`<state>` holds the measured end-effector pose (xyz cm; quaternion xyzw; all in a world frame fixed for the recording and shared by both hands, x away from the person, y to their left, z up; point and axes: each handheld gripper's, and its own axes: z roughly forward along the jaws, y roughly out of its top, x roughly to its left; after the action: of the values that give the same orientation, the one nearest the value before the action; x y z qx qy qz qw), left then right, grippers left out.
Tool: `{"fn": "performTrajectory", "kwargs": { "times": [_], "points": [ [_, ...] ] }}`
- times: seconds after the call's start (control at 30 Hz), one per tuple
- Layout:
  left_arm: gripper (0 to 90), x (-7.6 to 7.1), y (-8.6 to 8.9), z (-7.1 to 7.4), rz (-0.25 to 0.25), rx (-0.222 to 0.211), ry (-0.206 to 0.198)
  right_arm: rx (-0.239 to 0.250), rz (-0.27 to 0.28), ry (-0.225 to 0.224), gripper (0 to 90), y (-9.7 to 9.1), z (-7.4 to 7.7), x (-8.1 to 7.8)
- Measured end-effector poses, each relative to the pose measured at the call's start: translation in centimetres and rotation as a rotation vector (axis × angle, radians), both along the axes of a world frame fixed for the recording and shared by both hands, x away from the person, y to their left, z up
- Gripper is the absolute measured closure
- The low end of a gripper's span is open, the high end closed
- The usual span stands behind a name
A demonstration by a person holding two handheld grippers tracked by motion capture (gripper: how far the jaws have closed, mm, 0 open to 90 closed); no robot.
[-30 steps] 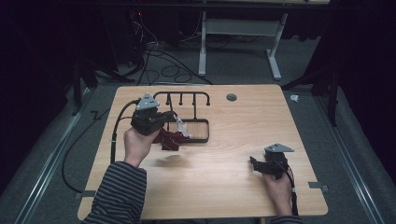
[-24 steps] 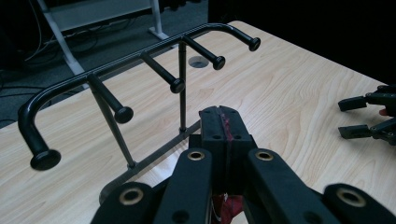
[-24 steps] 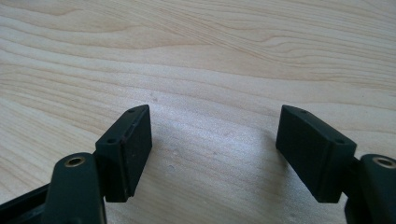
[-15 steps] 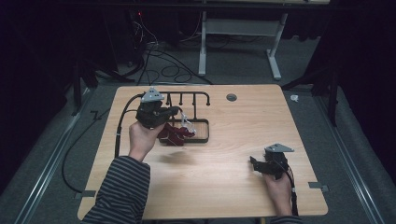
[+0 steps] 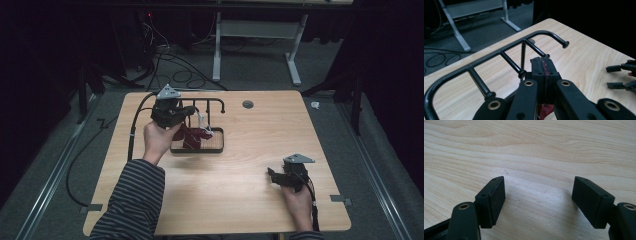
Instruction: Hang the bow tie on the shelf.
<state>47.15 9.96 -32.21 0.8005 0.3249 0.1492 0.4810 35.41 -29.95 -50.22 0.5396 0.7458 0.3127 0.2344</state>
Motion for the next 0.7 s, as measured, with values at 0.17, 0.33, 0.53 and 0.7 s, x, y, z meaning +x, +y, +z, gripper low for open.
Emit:
{"fn": "performTrajectory", "kwargs": {
  "times": [0.17,0.33,0.53,0.7],
  "points": [
    [90.0,0.7,-0.1,-0.2,0.018,0.015,0.006,0.000,0.000,0.000,27.9,0.0,0.0,0.0],
    [90.0,1.2,-0.3,-0.2,0.033,0.016,0.005,0.000,0.000,0.000,27.9,0.0,0.0,0.0],
    [90.0,1.9,-0.4,-0.6,0.061,0.023,0.010,0.000,0.000,0.000,28.0,0.0,0.0,0.0],
    [89.6,2.1,-0.4,-0.8,0.071,0.026,0.016,0.000,0.000,0.000,27.9,0.0,0.0,0.0]
  ]
}}
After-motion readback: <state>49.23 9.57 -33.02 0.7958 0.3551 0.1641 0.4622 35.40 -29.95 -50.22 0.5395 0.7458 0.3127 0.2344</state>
